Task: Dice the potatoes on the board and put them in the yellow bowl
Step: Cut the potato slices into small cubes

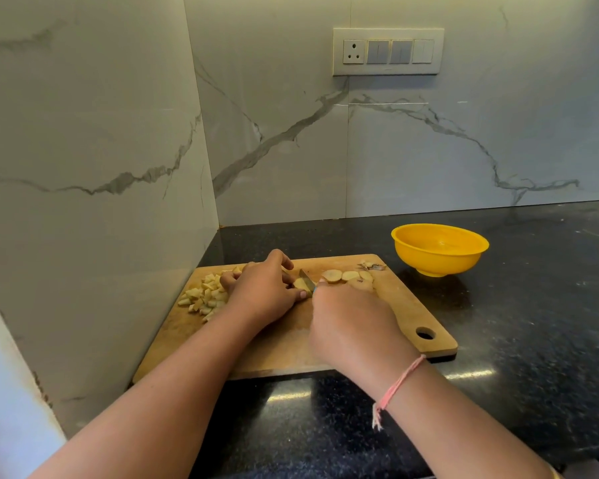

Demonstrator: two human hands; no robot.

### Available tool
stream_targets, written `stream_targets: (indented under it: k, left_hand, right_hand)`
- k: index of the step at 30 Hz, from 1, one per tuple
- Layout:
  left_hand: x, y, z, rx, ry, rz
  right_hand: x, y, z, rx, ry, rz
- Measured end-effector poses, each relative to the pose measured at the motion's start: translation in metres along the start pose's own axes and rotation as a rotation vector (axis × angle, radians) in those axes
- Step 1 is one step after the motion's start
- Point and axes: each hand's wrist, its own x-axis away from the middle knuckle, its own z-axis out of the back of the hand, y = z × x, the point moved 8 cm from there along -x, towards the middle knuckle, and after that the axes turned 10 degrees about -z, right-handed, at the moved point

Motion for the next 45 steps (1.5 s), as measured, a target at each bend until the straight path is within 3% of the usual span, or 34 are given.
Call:
stream_targets:
  k: [9,13,22,34,45]
  left_hand:
    - [0.001,0.0,0.002,-0.011,-0.004,0.005]
    - [0.002,0.0,0.002,0.004,-0.008,0.007]
    - [0.001,-0.004,0.001,0.037,-0.003,0.035]
    - [-0.001,-0.006,0.001,0.1,0.009,0.041]
    - [0.0,-0.006,0.003,0.08,0.031,0.045]
  right_hand:
    - [0.035,0.017,-0.004,0.053,-0.091,-0.002]
    - [0.053,0.03,0.01,-0.019,-0.056,0.058]
    - [0.047,0.033,0.024,-0.217,0.095,-0.021]
    - [0.007,0.008,0.002,-0.185,0.032,-0.052]
    - [0.016,0.005,0.007,-0.092,-0.028,0.028]
